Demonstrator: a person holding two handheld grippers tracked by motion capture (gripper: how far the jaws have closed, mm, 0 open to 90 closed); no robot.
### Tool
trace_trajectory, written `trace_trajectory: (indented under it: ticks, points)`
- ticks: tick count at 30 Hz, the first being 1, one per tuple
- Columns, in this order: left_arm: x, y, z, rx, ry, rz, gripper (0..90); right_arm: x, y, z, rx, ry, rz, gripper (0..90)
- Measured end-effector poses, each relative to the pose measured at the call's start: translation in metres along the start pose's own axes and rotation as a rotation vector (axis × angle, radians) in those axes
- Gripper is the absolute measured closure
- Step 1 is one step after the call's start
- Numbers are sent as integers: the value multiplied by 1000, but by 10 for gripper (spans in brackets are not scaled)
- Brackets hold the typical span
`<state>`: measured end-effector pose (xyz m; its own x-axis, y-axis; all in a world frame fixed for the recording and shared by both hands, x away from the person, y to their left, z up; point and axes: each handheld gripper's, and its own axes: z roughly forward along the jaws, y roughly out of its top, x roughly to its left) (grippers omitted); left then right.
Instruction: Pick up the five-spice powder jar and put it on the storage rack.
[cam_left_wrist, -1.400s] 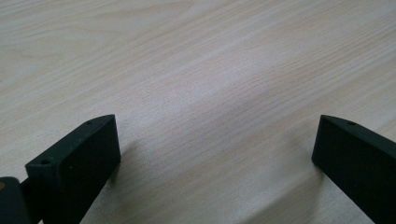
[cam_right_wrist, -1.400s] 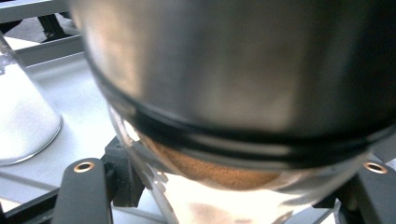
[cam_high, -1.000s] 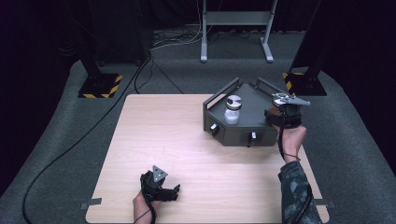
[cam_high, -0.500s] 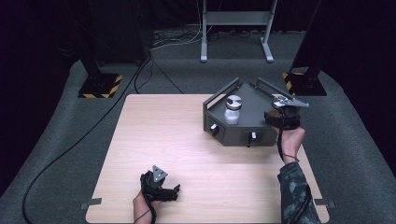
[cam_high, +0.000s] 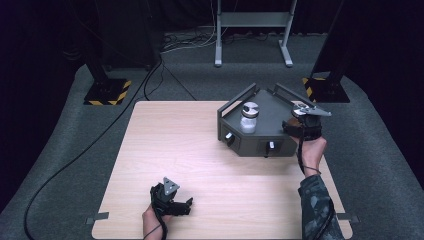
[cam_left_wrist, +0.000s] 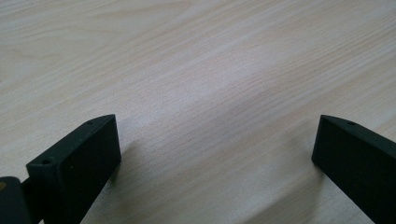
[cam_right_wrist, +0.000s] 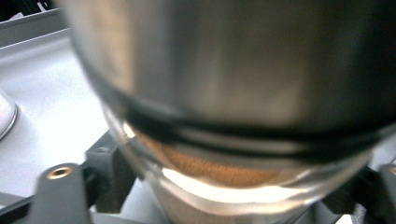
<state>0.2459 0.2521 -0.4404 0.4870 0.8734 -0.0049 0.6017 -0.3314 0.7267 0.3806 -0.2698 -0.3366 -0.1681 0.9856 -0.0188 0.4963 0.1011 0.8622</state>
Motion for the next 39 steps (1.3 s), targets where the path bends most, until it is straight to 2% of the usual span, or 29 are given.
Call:
trace_trajectory:
  ticks: [2, 5, 12, 17, 19, 22, 25, 31, 33, 34, 35, 36, 39]
  points:
    - [0, 0, 0, -2, 0, -3, 9, 3, -4, -3, -16, -14, 3, 95]
    - [0, 0, 0, -2, 0, -3, 10, 5, -7, -7, -28, -16, 6, 37]
    - [0, 0, 0, -2, 0, -3, 9, 3, -17, -27, -29, -1, 9, 0]
    - [0, 0, 0, 0, 0, 0, 9, -4, -43, -51, -52, 12, 25, 0]
    - [0, 0, 0, 0, 0, -1, 9, -8, -56, -60, -45, 22, 28, 0]
    - [0, 0, 0, 0, 1, -1, 9, -12, -79, -70, -18, 38, 22, 0]
    - [0, 0, 0, 0, 1, -1, 8, -13, -105, -76, 32, 50, 10, 0]
    - [0, 0, 0, -2, 1, -3, 8, -11, -145, -72, 151, 106, -17, 0]
    - [0, 0, 0, 1, 1, -1, 8, -6, -157, -70, 177, 110, -35, 0]
    - [-1, 0, 0, 0, 2, -1, 8, -4, -157, -70, 198, 111, -43, 0]
    - [-1, 0, 0, 0, 3, 0, 9, 2, -158, -72, 204, 95, -72, 0]
    - [0, 0, 0, -1, 2, -4, 7, 8, -160, -75, 186, 72, -86, 0]
    - [-1, 0, 0, -1, 2, -4, 7, 8, -161, -76, 193, 72, -81, 0]
